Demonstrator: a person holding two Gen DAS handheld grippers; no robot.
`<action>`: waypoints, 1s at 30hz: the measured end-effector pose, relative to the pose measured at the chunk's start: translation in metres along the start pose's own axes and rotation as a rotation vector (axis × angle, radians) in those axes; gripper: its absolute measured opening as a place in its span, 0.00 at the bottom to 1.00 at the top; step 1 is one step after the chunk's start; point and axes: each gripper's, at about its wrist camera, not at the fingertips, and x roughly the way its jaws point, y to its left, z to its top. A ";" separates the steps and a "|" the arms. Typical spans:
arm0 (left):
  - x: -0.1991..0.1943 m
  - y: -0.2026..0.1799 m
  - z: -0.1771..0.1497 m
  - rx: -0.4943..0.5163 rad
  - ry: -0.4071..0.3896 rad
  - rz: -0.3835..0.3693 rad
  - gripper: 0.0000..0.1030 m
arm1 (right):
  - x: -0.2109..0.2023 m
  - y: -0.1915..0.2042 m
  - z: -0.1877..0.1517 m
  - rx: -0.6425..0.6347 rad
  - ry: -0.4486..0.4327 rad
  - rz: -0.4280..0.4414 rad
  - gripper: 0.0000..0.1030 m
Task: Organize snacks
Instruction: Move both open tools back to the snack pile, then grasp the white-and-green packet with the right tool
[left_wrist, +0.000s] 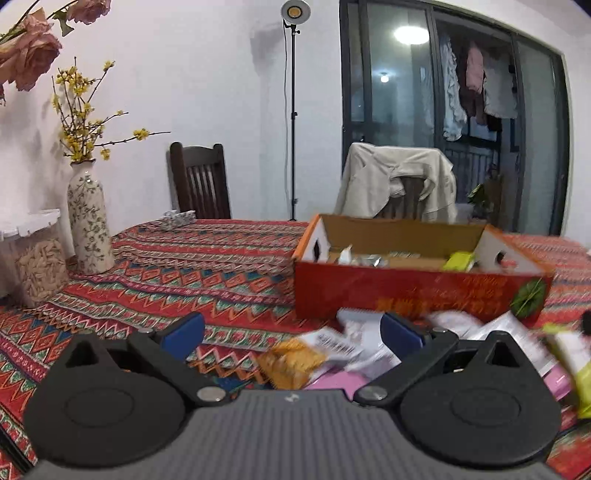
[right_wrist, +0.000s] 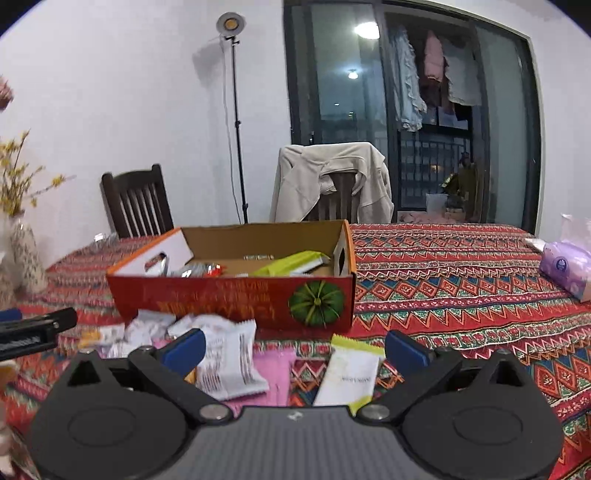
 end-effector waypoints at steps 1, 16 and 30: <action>0.002 0.000 0.001 -0.001 0.014 -0.003 1.00 | -0.001 0.000 -0.003 -0.013 0.000 -0.014 1.00; 0.007 0.024 0.001 -0.127 0.057 -0.065 1.00 | 0.028 -0.026 -0.019 0.040 0.130 -0.115 0.99; 0.016 0.027 -0.001 -0.147 0.110 -0.045 1.00 | 0.067 -0.028 -0.025 0.052 0.231 -0.166 0.70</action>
